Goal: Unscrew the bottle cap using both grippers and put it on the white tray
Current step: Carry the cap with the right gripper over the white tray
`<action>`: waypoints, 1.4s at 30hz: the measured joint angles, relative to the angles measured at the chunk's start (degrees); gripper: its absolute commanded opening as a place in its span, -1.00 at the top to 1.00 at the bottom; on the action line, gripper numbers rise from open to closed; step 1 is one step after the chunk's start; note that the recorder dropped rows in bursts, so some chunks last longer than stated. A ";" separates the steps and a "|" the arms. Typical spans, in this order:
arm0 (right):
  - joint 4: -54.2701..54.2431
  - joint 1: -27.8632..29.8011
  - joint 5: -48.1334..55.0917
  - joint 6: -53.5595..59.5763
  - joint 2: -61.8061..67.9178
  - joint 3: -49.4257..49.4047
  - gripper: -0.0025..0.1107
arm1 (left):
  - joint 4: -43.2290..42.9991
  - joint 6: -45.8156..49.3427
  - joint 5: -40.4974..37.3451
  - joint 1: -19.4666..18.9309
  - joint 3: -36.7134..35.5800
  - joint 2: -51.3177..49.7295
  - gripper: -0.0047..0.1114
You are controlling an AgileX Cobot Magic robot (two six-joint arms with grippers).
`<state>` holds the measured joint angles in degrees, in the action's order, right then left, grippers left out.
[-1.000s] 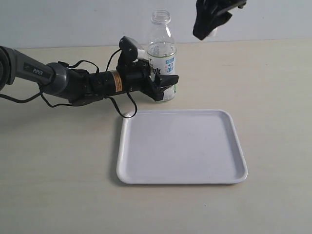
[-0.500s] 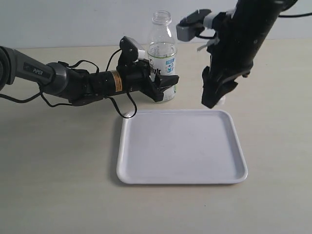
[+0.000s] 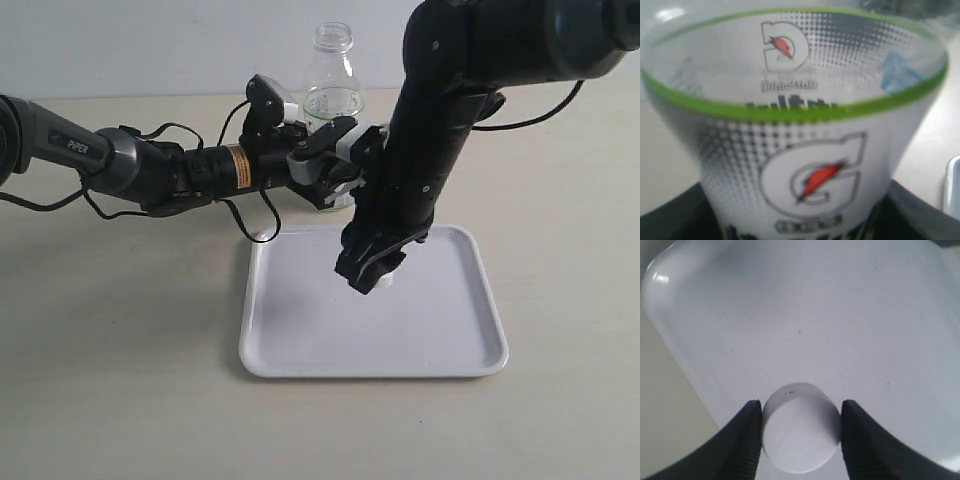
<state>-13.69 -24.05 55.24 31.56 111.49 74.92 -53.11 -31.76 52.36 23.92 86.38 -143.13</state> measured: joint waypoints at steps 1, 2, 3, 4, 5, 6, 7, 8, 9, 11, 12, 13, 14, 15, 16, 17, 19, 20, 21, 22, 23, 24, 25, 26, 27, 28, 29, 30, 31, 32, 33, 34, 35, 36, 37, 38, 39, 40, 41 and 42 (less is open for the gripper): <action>0.10 -0.45 -0.84 -0.59 0.69 0.00 0.96 | 0.00 0.00 0.00 0.00 0.00 0.00 0.92; 0.10 -0.78 -1.32 -0.90 1.26 0.00 0.96 | 0.00 0.00 0.00 0.00 0.00 0.00 0.92; 0.36 -1.25 -1.81 -1.61 2.12 0.00 0.96 | 0.00 0.00 0.00 0.00 0.00 0.00 0.92; 0.87 -1.50 -2.06 -2.27 2.68 0.00 0.96 | 0.00 0.00 0.00 0.00 0.00 0.00 0.92; 1.50 -1.78 -2.34 -3.19 3.25 0.00 0.96 | 0.00 0.00 0.00 0.00 0.00 0.00 0.92; 2.52 -2.03 -2.82 -4.41 3.84 0.00 0.96 | 0.00 0.00 0.00 0.00 0.00 0.00 0.92; 3.96 -2.27 -3.43 -5.80 4.38 0.00 0.96 | 0.00 0.00 0.00 0.00 0.00 0.00 0.92; 5.54 -2.37 -3.95 -7.08 4.71 0.00 0.96 | 0.00 0.00 0.00 0.00 0.00 0.00 0.92; 6.76 -2.50 -4.76 -8.75 5.10 0.00 0.96 | 0.00 0.00 0.00 0.00 0.00 0.00 0.92; 8.41 -2.50 -5.97 -10.32 5.50 0.00 0.96 | 0.00 0.00 0.00 0.00 0.00 0.00 0.92; 8.82 -2.50 -6.29 -10.62 5.59 0.00 0.96 | 0.00 0.00 0.00 0.00 0.00 0.00 0.92; 8.96 -2.50 -6.54 -10.91 5.59 0.00 0.96 | 0.00 0.00 0.00 0.00 0.00 0.00 0.92; 9.11 -2.50 -6.68 -11.06 5.59 0.00 0.96 | 0.00 0.00 0.00 0.00 0.00 0.00 0.92; 9.11 -2.50 -6.90 -11.06 5.59 0.00 0.96 | 0.00 0.00 0.00 0.00 0.00 0.00 0.92; 9.24 -2.50 -6.90 -11.06 5.59 0.00 0.96 | 0.00 0.00 0.00 0.00 0.00 0.00 0.92; 9.24 -2.50 -7.12 -11.06 5.59 0.00 0.96 | 0.00 0.00 0.00 0.00 0.00 0.00 0.92; 9.24 -2.50 -7.57 -11.06 5.59 0.00 0.96 | 0.00 0.00 0.00 0.00 0.00 0.00 0.92; 9.24 -2.50 -7.81 -11.06 5.59 0.00 0.96 | 0.00 0.00 0.00 0.00 0.00 0.00 0.92; 9.24 -2.50 -8.14 -11.06 5.59 0.00 0.96 | 0.00 0.00 0.00 0.00 0.00 0.00 0.92; 9.24 -2.50 -8.25 -11.06 5.72 0.00 0.96 | 0.00 0.00 0.00 0.00 0.00 0.00 0.92; 9.24 -2.50 -8.27 -11.06 5.99 0.00 0.96 | 0.00 0.00 0.00 0.00 0.00 0.00 0.92; 9.24 -2.50 -8.27 -11.06 6.30 0.00 0.96 | 0.00 0.08 0.00 0.00 0.00 0.00 0.92; 9.24 -2.50 -8.27 -11.06 6.94 0.00 0.95 | 0.00 0.08 0.00 0.00 0.00 0.00 0.92; 9.24 -2.50 -8.27 -11.06 7.44 0.00 0.94 | 0.00 0.08 0.00 0.00 0.00 0.00 0.92; 9.24 -2.50 -8.27 -11.06 7.92 0.00 0.90 | 0.00 0.08 0.00 0.00 0.00 0.00 0.92; 9.24 -2.50 -8.38 -11.06 8.04 0.00 0.86 | 0.00 0.08 0.00 0.00 0.00 0.00 0.92; 9.24 -2.50 -8.48 -11.06 8.14 0.00 0.82 | 0.00 0.08 0.00 0.00 0.00 0.00 0.92; 9.24 -2.50 -8.60 -11.06 8.17 0.00 0.73 | 0.00 0.08 0.00 0.00 0.00 0.00 0.92; 9.24 -2.50 -8.60 -11.06 8.17 0.00 0.67 | 0.00 0.08 0.00 0.00 0.00 0.00 0.92; 9.24 -2.50 -8.60 -11.06 8.17 0.00 0.61 | 0.00 0.08 0.00 0.00 0.00 0.00 0.92; 9.24 -2.50 -8.60 -11.06 8.17 0.00 0.51 | 0.00 0.08 0.00 0.00 0.00 0.00 0.92; 9.24 -2.50 -8.60 -11.06 8.17 0.00 0.44 | 0.00 0.08 0.00 0.00 0.00 0.00 0.92; 9.24 -2.50 -8.60 -11.06 8.17 0.00 0.35 | 0.00 0.08 0.00 0.00 0.00 0.00 0.92; 9.24 -2.50 -8.60 -11.06 8.17 0.00 0.25 | 0.00 0.08 0.00 0.00 0.00 0.00 0.92; 9.24 -2.50 -8.60 -11.06 8.17 0.00 0.17 | 0.00 0.08 0.00 0.00 0.00 0.00 0.92; 9.24 -2.50 -8.60 -11.06 8.17 0.00 0.08 | 0.00 0.08 0.00 0.00 0.00 0.00 0.92; 9.24 -2.50 -8.60 -11.06 8.17 0.00 -0.02 | 0.00 0.08 0.00 0.00 0.00 0.00 0.92; 9.24 -2.50 -8.60 -11.06 8.17 0.00 -0.10 | 0.00 0.08 0.00 0.00 0.00 0.00 0.92; 9.24 -2.50 -8.60 -11.06 8.17 0.00 -0.19 | 0.00 0.08 0.00 0.00 0.00 0.00 0.92; 9.24 -2.50 -8.60 -11.06 8.17 0.00 -0.27 | 0.00 0.08 0.00 0.00 0.00 0.00 0.92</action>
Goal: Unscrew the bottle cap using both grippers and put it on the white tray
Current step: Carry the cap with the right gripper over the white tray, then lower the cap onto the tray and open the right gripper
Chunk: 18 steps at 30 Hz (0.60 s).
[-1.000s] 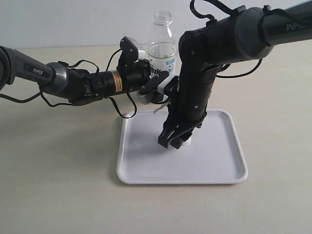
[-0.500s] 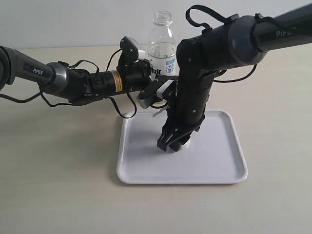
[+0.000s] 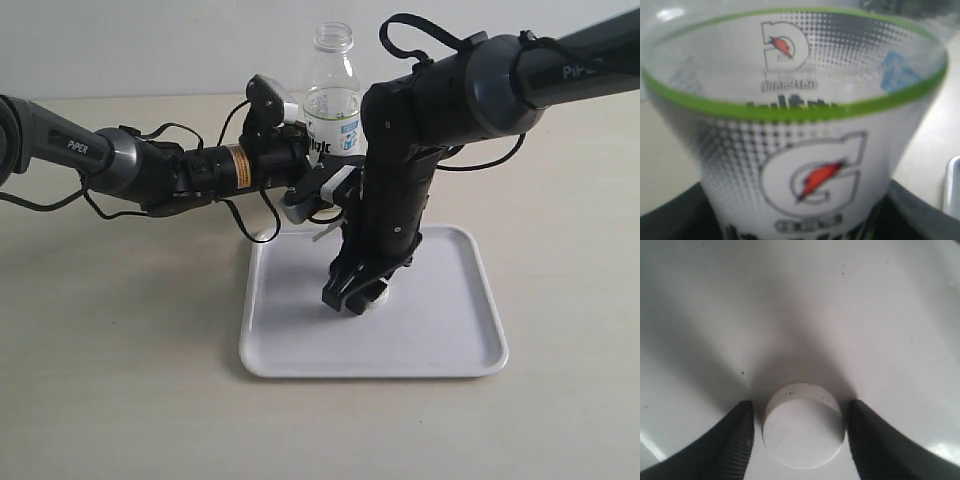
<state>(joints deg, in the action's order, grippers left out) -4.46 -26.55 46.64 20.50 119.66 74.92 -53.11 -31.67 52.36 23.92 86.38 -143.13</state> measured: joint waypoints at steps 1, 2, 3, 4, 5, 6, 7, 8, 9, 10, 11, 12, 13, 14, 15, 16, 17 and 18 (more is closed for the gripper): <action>0.00 0.00 0.11 0.00 0.00 0.00 -0.32 | 0.00 0.00 0.00 0.00 0.00 0.00 0.92; 0.00 0.00 0.11 0.00 0.00 0.00 -0.36 | 0.00 0.00 0.00 0.00 0.00 0.00 0.92; 0.00 0.00 0.11 0.00 0.00 0.00 -0.38 | 0.00 0.00 0.00 0.00 0.00 0.00 0.92; 0.00 0.00 0.11 0.10 0.00 0.00 -0.39 | 0.00 0.00 0.00 0.00 0.00 0.00 0.92; 0.00 0.00 0.11 0.25 0.00 0.00 -0.39 | 0.00 0.00 0.00 0.00 0.00 0.00 0.92; 0.00 0.00 0.11 0.37 0.00 0.00 -0.39 | 0.00 0.00 0.00 0.00 0.00 0.00 0.92; 0.00 0.00 0.11 0.37 0.00 0.00 -0.39 | 0.00 0.00 0.00 0.00 0.00 0.00 0.92; 0.00 0.00 0.11 0.49 0.00 0.00 -0.39 | 0.00 0.00 0.00 0.00 0.00 0.00 0.92; 0.00 0.00 0.11 0.49 0.00 0.00 -0.39 | 0.00 0.00 0.00 0.00 0.00 0.00 0.92; 0.00 0.00 0.25 0.49 -0.12 0.00 -0.39 | 0.00 0.00 0.00 0.00 0.00 0.00 0.92; 0.00 0.00 0.54 0.61 -0.25 0.00 -0.39 | 0.00 0.00 0.00 0.00 0.00 0.00 0.91; 0.00 0.00 0.94 0.61 -0.51 0.00 -0.39 | 0.00 0.00 0.00 0.00 0.00 0.00 0.89; 0.00 0.00 1.59 0.61 -0.78 0.21 -0.39 | 0.00 0.00 0.00 0.00 0.00 0.00 0.81; 0.00 0.00 2.03 0.61 -1.28 0.47 -0.39 | 0.00 0.00 0.00 0.00 0.00 0.00 0.74; 0.00 0.00 2.45 0.61 -1.68 0.77 -0.39 | 0.00 0.00 0.00 0.00 0.00 0.00 0.65; 0.00 0.00 2.56 0.61 -2.27 0.99 -0.39 | 0.00 0.00 0.00 0.00 0.00 0.00 0.50; 0.00 0.00 2.85 0.61 -2.95 1.14 -0.39 | 0.00 0.00 0.00 0.00 0.00 0.00 0.39; 0.00 0.00 2.98 0.61 -3.48 1.09 -0.39 | 0.00 0.00 0.00 0.00 0.00 0.00 0.26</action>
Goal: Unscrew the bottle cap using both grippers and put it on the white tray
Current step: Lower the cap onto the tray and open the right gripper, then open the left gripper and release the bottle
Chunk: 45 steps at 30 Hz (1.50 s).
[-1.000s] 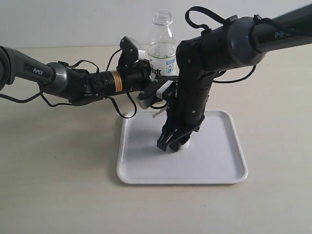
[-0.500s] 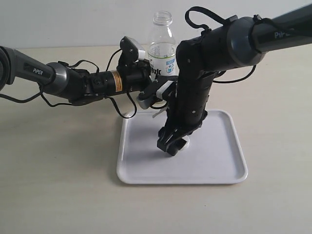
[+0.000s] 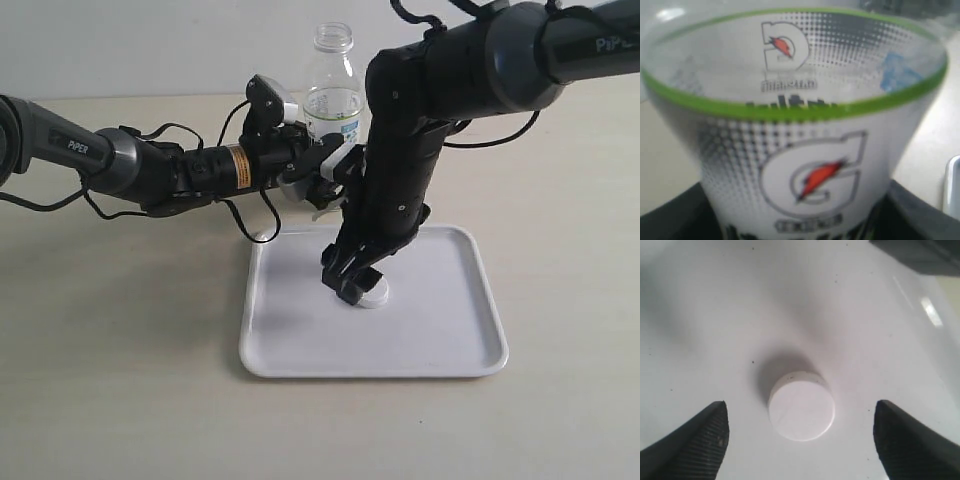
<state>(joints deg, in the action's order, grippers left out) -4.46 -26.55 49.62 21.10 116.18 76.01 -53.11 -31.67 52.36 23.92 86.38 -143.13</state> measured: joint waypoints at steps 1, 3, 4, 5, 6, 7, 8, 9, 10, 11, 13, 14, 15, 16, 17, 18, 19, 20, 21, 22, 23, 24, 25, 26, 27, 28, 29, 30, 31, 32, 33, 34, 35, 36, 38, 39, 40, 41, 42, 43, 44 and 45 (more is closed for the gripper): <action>0.00 0.00 0.28 0.00 -0.67 0.00 -0.39 | 0.00 0.00 0.00 0.00 0.00 0.00 0.12; 0.00 0.00 0.72 0.00 -1.79 0.00 -0.39 | 0.12 0.00 0.00 0.00 0.00 0.00 -0.09; 0.00 0.00 1.00 0.00 -2.14 0.00 -0.39 | 0.22 0.00 0.00 0.00 0.00 0.00 -0.17; 0.00 0.00 1.15 0.00 -2.62 0.00 -0.39 | 0.22 0.00 0.00 0.00 0.00 0.00 -0.22; 0.00 0.00 1.17 0.00 -2.95 0.00 -0.39 | 0.22 0.00 0.00 0.00 0.00 0.00 -0.28; 0.00 0.00 1.26 0.00 -3.38 0.00 -0.39 | 0.22 0.00 0.00 0.00 0.00 0.00 -0.32; 0.00 0.00 1.26 0.00 -3.66 0.00 -0.39 | 0.33 0.00 0.10 0.00 0.00 0.00 -0.35; 0.00 0.00 1.31 0.00 -3.92 0.00 -0.39 | 0.45 0.00 0.10 0.00 0.00 0.00 -0.38; 0.00 0.00 1.40 0.00 -4.29 0.00 -0.39 | 0.57 -0.15 0.10 0.00 0.00 0.00 -0.41; 0.00 0.00 1.40 0.00 -4.42 0.00 -0.39 | 0.57 -0.15 0.10 0.00 0.00 0.00 -0.43; 0.00 0.00 1.54 0.00 -4.84 0.00 -0.39 | 0.94 -0.15 0.10 0.00 0.00 0.00 -0.52; 0.00 0.00 1.54 0.00 -5.11 0.00 -0.39 | 1.51 -0.15 0.10 0.00 0.00 0.11 -0.57; 0.00 0.00 1.68 0.00 -5.24 0.00 -0.39 | 2.09 -0.15 0.10 0.00 0.00 0.11 -0.62; 0.00 0.00 1.68 0.00 -5.38 0.00 -0.39 | 2.54 -0.15 0.00 0.00 0.00 0.11 -0.67; 0.00 0.00 1.68 0.00 -5.40 0.00 -0.39 | 2.81 -0.15 -0.12 0.00 0.00 0.11 -0.71; 0.00 0.00 1.89 0.00 -5.49 0.00 -0.39 | 3.05 -0.15 -0.14 0.00 0.00 0.11 -0.73; 0.00 0.00 2.00 0.00 -5.49 0.00 -0.39 | 3.04 -0.15 -0.24 0.00 0.00 0.11 -0.75; 0.00 0.00 2.34 0.00 -5.49 0.00 -0.39 | 3.04 -0.15 -0.24 0.00 0.00 0.11 -0.76; 0.00 0.00 2.65 0.00 -5.49 0.00 -0.39 | 3.04 -0.15 -0.24 0.00 0.00 0.11 -0.76; 0.00 0.00 3.06 0.00 -5.49 0.00 -0.39 | 3.04 -0.15 -0.24 0.00 0.00 -0.02 -0.76; 0.00 0.00 3.32 0.00 -5.49 0.00 -0.39 | 2.92 -0.15 -0.24 0.00 0.00 -0.02 -0.76; 0.00 0.00 3.46 0.00 -5.49 0.00 -0.39 | 2.77 -0.15 -0.24 0.00 0.00 -0.02 -0.76; 0.00 0.00 3.56 0.00 -5.49 0.00 -0.39 | 2.44 -0.15 -0.24 0.00 0.00 -0.02 -0.76; 0.00 0.00 3.88 0.00 -5.49 0.00 -0.39 | 1.97 -0.15 -0.24 0.00 0.00 -0.02 -0.76; 0.00 0.00 4.02 0.00 -5.49 0.00 -0.39 | 1.47 -0.15 -0.27 0.00 0.00 -0.02 -0.76; 0.00 0.00 4.18 0.00 -5.49 0.00 -0.39 | 1.06 -0.27 -0.27 0.00 0.00 -0.02 -0.76; 0.00 0.00 4.47 0.00 -5.49 0.00 -0.39 | 0.47 -0.53 -0.27 0.00 0.00 -0.02 -0.76; 0.00 0.00 4.59 0.11 -5.49 0.00 -0.39 | 0.04 -0.95 -0.27 -0.11 0.00 -0.02 -0.76; 0.00 0.00 4.68 0.11 -5.49 0.00 -0.39 | -0.35 -1.63 -0.27 -0.23 0.00 -0.02 -0.76; 0.00 0.00 4.83 0.11 -5.49 0.00 -0.39 | -0.72 -2.27 -0.27 -0.48 0.00 -0.02 -0.76; 0.00 0.00 4.99 0.11 -5.49 0.00 -0.39 | -1.32 -2.98 -0.27 -0.91 0.00 -0.02 -0.76; 0.00 0.00 5.60 0.11 -5.49 0.00 -0.39 | -2.54 -4.72 -0.27 -1.77 0.00 0.10 -0.76; 0.00 0.00 5.87 0.11 -5.49 0.00 -0.39 | -3.32 -5.85 -0.27 -2.27 0.00 0.23 -0.76; 0.00 0.00 5.98 0.11 -5.49 0.00 -0.39 | -4.94 -7.77 -0.27 -3.20 0.00 0.63 -0.76; 0.00 0.00 5.98 0.11 -5.49 0.00 -0.39 | -7.09 -9.51 0.68 -4.33 0.00 1.13 -0.76; 0.00 0.00 6.03 0.11 -5.49 0.00 -0.39 | -7.54 -9.79 0.93 -4.59 0.00 1.13 -0.76; 0.00 0.00 6.45 0.11 -5.49 0.00 -0.39 | -7.97 -10.09 1.23 -4.82 0.00 1.13 -0.76; 0.11 0.00 6.93 0.11 -5.49 0.00 -0.39 | -8.12 -10.18 1.34 -4.95 0.00 1.13 -0.76; 0.38 0.00 7.68 0.00 -5.49 0.00 -0.39 | -8.15 -10.18 1.59 -5.03 0.00 1.13 -0.76; 1.01 0.00 8.23 -0.42 -5.62 0.00 -0.39 | -8.15 -10.18 1.72 -5.03 0.00 1.13 -0.76; 1.38 0.00 8.54 -0.73 -5.89 0.00 -0.39 | -8.15 -10.18 1.93 -5.03 0.00 1.13 -0.76; 2.10 0.00 8.55 -1.36 -6.60 0.00 -0.39 | -8.64 -10.18 1.99 -5.03 0.00 1.13 -0.76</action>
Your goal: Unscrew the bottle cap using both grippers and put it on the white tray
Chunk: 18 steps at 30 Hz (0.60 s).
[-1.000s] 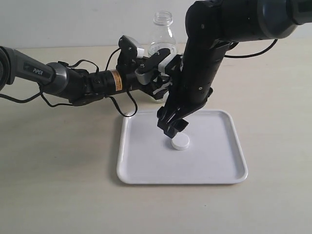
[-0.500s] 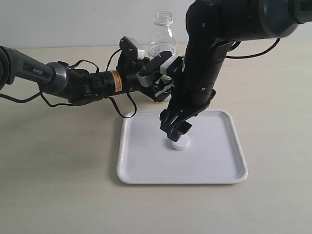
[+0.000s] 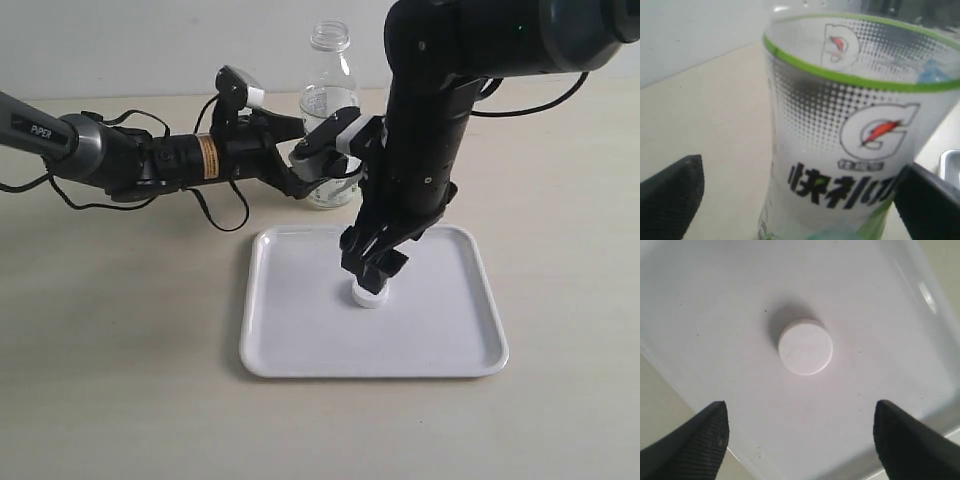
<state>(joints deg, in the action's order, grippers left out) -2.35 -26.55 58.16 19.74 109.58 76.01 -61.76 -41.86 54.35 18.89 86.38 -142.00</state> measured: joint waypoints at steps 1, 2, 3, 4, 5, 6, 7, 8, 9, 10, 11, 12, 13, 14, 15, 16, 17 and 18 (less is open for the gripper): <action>0.56 0.00 0.00 -0.71 -0.74 0.00 -0.39 | -0.90 0.00 0.18 0.00 0.00 0.00 -0.76; 1.46 0.00 0.00 -1.56 -1.90 0.00 -0.39 | -2.72 0.00 0.16 0.00 0.00 0.10 -0.76; 1.97 0.00 0.00 -2.06 -2.50 0.00 -0.39 | -4.46 0.00 0.20 -0.05 0.00 0.25 -0.76; 2.35 0.00 -0.14 -2.58 -3.29 0.00 -0.39 | -5.81 0.00 0.29 -0.25 0.00 0.52 -0.76; 3.12 0.00 -0.34 -3.31 -4.01 0.00 -0.39 | -7.61 0.00 0.63 -0.43 0.00 0.93 -0.76; 3.69 0.00 -0.61 -4.06 -5.22 0.00 -0.39 | -10.45 -0.13 2.13 -0.98 0.00 1.59 -0.76; 3.79 0.00 -0.85 -4.27 -5.88 0.00 -0.39 | -11.46 -0.28 3.48 -1.39 0.00 1.84 -0.76; 3.91 0.00 -0.96 -4.40 -6.61 0.00 -0.39 | -12.64 -1.11 6.77 -2.52 0.00 2.35 -0.76; 3.91 0.00 -1.07 -4.50 -6.95 0.00 -0.39 | -13.18 -1.70 8.37 -3.11 0.00 2.38 -0.76; 4.01 0.00 -1.07 -4.50 -7.27 0.00 -0.39 | -14.66 -2.58 10.97 -4.89 0.00 2.42 -0.76; 4.01 0.00 -1.07 -4.50 -7.31 0.00 -0.39 | -15.27 -3.03 11.86 -5.73 0.00 2.42 -0.76; 4.12 0.00 -1.07 -4.65 -7.41 0.00 -0.39 | -16.42 -4.08 13.66 -7.94 0.00 2.42 -0.76; 4.12 0.00 -1.07 -4.79 -7.41 0.00 -0.39 | -16.70 -4.31 14.03 -9.04 0.00 2.42 -0.76; 4.12 0.00 -1.07 -4.92 -7.41 0.00 -0.39 | -17.07 -5.37 14.60 -11.11 0.00 2.42 -0.76; 4.12 0.00 -0.94 -4.92 -7.64 0.00 -0.39 | -17.07 -6.87 14.68 -12.60 0.00 2.51 -0.76; 4.12 0.00 -0.86 -4.92 -7.94 0.00 -0.39 | -17.17 -7.48 14.68 -13.26 0.00 2.51 -0.76; 4.12 0.00 -0.86 -4.92 -8.96 0.00 -0.39 | -17.56 -8.18 14.68 -14.07 0.00 2.51 -0.76; 4.12 0.00 -0.86 -4.92 -9.70 0.00 -0.39 | -17.84 -8.63 14.68 -14.61 0.00 2.51 -0.76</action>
<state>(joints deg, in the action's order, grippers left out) 1.76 -26.55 57.30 14.82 99.88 76.01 -79.59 -50.49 69.03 4.28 86.38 -139.49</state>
